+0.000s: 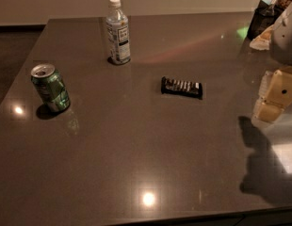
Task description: Move rxbar chocolate near green can
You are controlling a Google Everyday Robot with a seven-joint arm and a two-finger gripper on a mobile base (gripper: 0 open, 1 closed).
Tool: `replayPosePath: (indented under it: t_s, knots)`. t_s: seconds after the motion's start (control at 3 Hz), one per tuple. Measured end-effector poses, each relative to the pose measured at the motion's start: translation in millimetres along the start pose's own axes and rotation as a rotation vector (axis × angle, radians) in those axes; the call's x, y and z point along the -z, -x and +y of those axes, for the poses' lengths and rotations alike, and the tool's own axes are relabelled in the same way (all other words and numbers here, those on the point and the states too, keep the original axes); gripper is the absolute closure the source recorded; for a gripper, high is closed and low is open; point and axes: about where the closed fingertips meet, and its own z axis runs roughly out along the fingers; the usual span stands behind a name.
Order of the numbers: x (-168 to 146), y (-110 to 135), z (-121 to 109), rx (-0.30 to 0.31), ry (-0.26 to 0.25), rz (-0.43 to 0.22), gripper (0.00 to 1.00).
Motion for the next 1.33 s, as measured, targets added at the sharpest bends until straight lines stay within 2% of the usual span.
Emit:
replayPosePath:
  t_s: [0.33,0.67,1.0,1.33]
  knots:
    - [0,0,0,0.000,0.000,0.000,0.00]
    - [-3,3,-12,-0.014,-0.010,-0.020,0.00]
    - [-18,6,-45,-0.052,-0.016,-0.075,0.00]
    - [-45,18,-79,-0.063,0.011,-0.129,0.00]
